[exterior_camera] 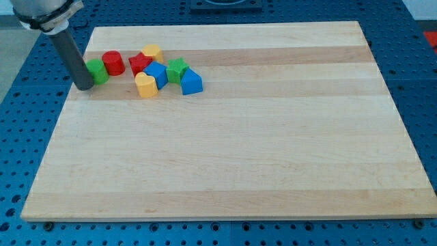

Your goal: Push yellow heart along with blue cube towards top center

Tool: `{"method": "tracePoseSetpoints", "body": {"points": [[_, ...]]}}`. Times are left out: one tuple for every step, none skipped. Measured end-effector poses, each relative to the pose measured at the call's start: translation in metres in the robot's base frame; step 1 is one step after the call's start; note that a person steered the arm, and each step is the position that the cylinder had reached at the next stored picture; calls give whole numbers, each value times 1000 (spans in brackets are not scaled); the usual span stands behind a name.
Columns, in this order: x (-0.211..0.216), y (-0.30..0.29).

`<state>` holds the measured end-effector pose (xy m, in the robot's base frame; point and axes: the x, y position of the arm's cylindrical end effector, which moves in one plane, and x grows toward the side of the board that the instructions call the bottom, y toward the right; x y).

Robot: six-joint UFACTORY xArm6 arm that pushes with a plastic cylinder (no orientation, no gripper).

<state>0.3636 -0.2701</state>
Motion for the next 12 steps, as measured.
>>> {"method": "tracePoseSetpoints", "body": {"points": [[-18,8],[-37,11],[-59,14],[-43,14],[-7,12],[32,17],[54,42],[50,73],[42,102],[26,116],[9,119],[-3,135]]}}
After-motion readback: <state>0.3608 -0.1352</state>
